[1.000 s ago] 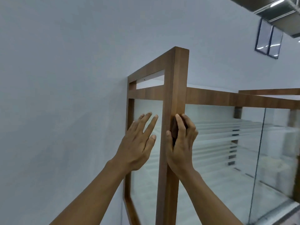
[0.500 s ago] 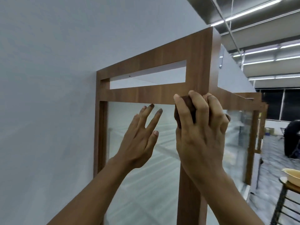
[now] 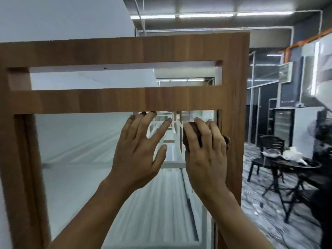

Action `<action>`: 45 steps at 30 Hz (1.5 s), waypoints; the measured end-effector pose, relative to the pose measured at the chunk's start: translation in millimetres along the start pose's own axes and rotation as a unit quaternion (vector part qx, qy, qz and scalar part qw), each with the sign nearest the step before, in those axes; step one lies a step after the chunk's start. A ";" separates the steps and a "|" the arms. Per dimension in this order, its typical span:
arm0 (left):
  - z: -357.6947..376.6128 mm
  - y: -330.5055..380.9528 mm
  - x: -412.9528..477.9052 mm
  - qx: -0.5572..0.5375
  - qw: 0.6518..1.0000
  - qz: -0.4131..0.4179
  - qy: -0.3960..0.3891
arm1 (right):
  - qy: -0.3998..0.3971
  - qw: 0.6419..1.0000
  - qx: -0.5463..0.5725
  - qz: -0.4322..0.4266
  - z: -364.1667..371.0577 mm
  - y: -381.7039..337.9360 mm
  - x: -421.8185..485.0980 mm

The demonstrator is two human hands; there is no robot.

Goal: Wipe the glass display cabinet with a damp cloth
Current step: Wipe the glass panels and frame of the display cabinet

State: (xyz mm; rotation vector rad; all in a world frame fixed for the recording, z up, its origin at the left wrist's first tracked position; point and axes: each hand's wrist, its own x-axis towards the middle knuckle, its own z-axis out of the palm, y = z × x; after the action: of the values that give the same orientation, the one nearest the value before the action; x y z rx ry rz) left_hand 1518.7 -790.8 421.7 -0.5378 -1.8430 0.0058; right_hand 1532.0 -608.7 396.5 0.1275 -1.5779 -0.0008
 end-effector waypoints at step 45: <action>-4.7 -167.1 -129.4 -0.091 0.975 -0.182 0.094 | -0.034 0.991 0.118 -0.046 62.3 -251.8 8.0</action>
State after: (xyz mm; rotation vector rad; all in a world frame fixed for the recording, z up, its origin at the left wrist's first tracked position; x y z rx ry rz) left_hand 1493.8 -988.6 351.4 -0.3059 -1.7401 -0.4501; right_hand 1490.2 -864.5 383.3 0.3884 -1.6355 0.1101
